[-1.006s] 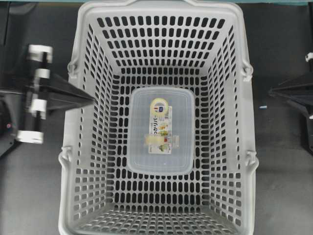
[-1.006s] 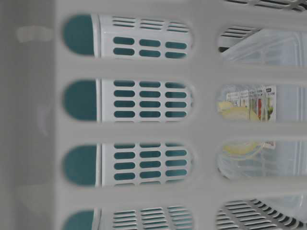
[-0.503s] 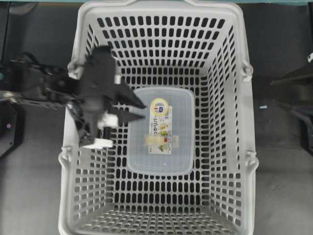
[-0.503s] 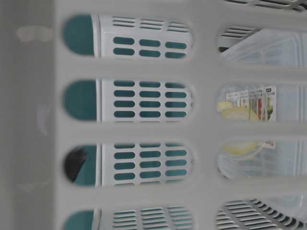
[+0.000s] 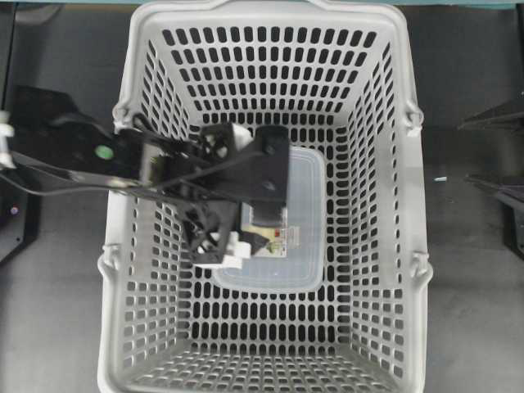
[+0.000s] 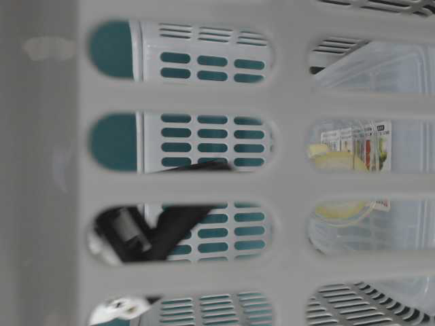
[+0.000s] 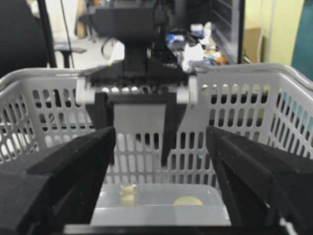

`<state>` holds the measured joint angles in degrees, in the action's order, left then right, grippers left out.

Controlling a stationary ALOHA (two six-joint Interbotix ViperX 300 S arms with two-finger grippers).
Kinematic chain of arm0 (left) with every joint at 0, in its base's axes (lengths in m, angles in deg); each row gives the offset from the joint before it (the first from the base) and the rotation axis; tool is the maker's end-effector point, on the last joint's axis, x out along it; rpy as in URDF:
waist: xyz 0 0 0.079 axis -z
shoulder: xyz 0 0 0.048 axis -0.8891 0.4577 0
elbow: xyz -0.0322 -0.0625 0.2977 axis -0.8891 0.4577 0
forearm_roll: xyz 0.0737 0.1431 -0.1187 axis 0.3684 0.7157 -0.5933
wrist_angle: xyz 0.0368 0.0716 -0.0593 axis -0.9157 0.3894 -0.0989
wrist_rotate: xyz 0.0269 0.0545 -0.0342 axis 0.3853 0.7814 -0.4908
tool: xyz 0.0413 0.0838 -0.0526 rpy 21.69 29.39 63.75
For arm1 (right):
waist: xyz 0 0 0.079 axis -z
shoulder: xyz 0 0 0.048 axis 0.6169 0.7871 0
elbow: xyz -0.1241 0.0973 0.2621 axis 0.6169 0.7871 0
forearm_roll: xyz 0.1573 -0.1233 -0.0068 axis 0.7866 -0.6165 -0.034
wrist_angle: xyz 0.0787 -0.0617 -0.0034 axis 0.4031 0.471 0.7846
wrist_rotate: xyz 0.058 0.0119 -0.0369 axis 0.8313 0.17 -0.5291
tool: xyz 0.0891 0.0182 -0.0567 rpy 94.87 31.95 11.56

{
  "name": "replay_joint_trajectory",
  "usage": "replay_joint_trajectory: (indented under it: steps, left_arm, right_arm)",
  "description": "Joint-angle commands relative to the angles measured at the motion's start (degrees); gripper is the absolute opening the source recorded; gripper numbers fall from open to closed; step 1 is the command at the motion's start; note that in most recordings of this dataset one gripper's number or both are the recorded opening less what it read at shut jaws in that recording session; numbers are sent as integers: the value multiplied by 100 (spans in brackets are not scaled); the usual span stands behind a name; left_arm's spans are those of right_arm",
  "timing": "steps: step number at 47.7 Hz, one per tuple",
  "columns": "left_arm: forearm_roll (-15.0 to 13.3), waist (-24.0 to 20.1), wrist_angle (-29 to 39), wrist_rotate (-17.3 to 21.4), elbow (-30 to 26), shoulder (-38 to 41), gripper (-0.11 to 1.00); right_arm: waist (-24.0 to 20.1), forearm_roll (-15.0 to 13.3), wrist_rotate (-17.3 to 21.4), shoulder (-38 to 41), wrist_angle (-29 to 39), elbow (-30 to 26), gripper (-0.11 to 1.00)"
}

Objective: Pick up the tape dispenser from the shopping basket with the left arm.
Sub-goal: 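Lower the open left gripper down onto the clear tape dispenser, then close the left gripper around the tape dispenser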

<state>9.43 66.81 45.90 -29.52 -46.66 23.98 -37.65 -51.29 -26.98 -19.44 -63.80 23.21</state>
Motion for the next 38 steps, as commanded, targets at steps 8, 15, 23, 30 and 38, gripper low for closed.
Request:
replay_joint_trajectory:
  steps: [8,15,23,30,38]
  left_arm:
    - [18,132,211,9,-220,483,88]
    - [18,149,237,-26,-193,668,88]
    - [18,141,237,-26,-176,791,87]
    - [18,158,264,-18,-158,800,79]
    - [18,211,562,53,-404,659,34]
  right_arm:
    - [0,9,0,-141,158,-132,72]
    - [0,18,0,-255,396,-141,72]
    - [0,18,0,-290,457,-141,72]
    - [0,9,-9,-290,457,-132,72]
    - [0,18,-9,-308,457,-123,72]
